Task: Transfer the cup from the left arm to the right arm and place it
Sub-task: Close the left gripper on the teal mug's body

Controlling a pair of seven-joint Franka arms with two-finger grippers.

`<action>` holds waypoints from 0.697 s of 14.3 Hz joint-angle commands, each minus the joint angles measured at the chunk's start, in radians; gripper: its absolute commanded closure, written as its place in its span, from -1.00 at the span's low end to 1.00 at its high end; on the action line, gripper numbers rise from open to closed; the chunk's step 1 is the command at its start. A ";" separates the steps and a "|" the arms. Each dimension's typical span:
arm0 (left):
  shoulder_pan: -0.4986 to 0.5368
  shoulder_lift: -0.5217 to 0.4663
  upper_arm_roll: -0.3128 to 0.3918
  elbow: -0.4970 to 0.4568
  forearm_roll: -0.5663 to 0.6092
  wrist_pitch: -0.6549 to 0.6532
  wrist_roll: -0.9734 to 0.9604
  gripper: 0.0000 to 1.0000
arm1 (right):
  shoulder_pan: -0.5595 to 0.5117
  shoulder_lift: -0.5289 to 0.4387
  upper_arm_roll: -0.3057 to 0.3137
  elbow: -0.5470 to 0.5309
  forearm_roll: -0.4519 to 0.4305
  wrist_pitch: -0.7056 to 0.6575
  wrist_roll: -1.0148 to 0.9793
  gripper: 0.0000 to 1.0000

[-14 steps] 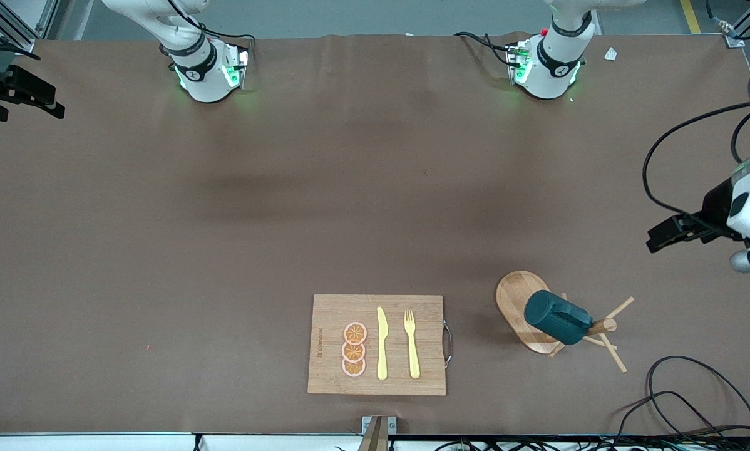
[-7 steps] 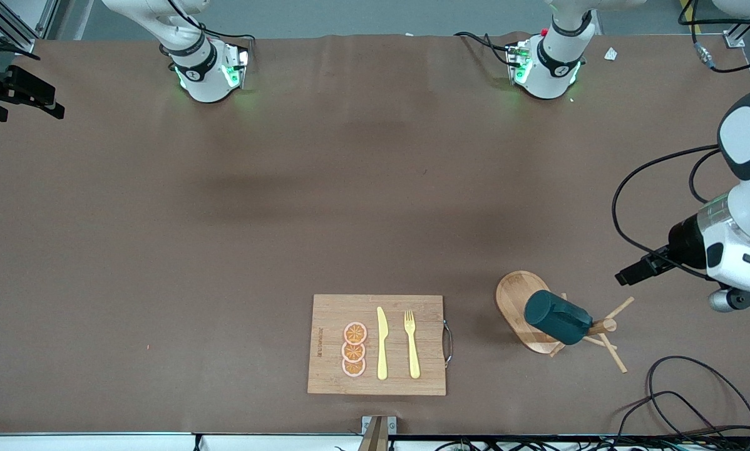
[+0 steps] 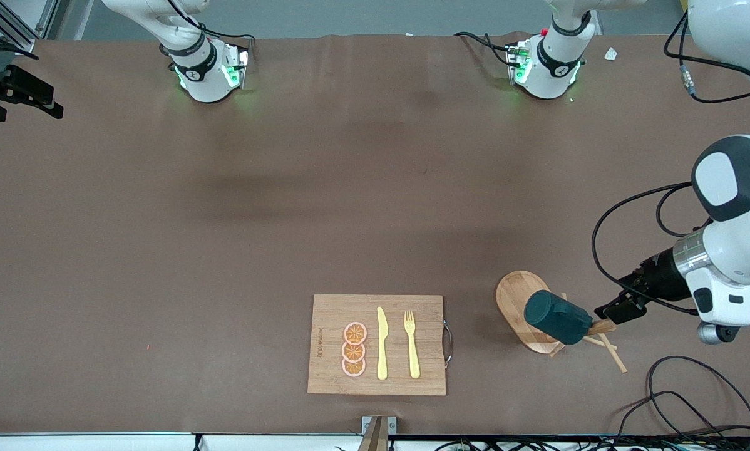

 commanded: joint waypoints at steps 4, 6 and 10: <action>-0.018 0.045 0.001 0.035 -0.016 0.042 -0.099 -0.61 | -0.002 -0.018 0.000 -0.005 -0.008 -0.004 0.002 -1.00; -0.018 0.050 -0.008 0.035 -0.018 0.042 -0.132 -0.57 | -0.002 -0.018 0.000 -0.005 -0.008 -0.004 0.002 -1.00; -0.018 0.065 -0.020 0.035 -0.018 0.058 -0.181 -0.53 | 0.000 -0.018 0.000 -0.005 -0.006 -0.001 0.002 -1.00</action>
